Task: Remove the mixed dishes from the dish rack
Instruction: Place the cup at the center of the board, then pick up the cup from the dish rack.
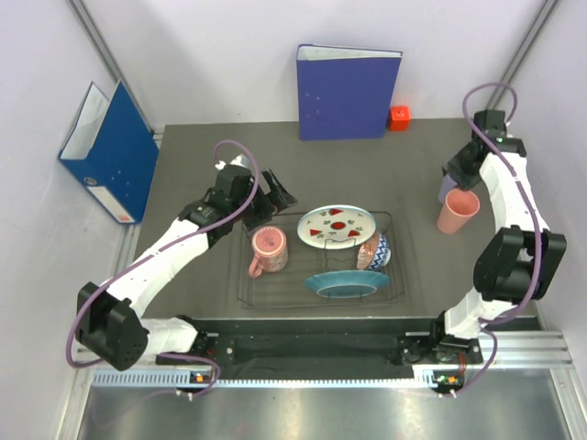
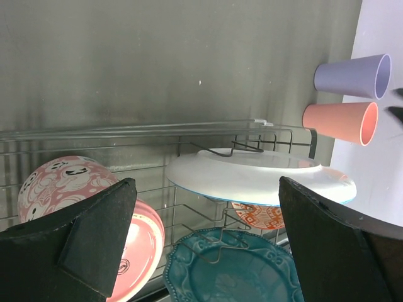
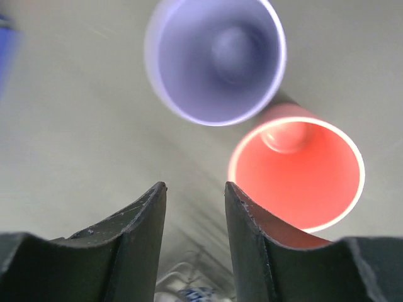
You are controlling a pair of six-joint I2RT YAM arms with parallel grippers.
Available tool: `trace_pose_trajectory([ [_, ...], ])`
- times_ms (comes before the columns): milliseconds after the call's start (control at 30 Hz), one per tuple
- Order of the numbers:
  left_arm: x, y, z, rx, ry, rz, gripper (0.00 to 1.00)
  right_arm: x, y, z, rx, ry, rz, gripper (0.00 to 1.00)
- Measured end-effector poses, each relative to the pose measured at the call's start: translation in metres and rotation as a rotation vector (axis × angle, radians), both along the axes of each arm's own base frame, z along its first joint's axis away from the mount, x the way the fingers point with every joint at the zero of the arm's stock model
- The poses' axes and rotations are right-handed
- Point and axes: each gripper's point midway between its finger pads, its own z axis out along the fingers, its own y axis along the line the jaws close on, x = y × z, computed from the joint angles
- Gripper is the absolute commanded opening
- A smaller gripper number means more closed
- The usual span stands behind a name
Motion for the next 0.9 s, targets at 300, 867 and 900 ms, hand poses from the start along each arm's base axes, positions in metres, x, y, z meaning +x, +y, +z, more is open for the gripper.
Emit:
trace_pose_trajectory([
  [300, 0.001, 0.003, 0.000, 0.034, -0.023, -0.013, 0.99, -0.007, 0.024, 0.106, -0.016, -0.304, 0.066, 0.46],
  [867, -0.016, 0.044, 0.013, 0.448, -0.190, -0.060, 0.99, -0.123, 0.239, 0.155, 0.014, -0.894, 0.826, 0.54],
  [900, -0.024, 0.041, 0.013, 0.463, -0.201, -0.085, 0.99, -0.126, 0.243, 0.142, 0.008, -0.868, 0.850, 0.54],
])
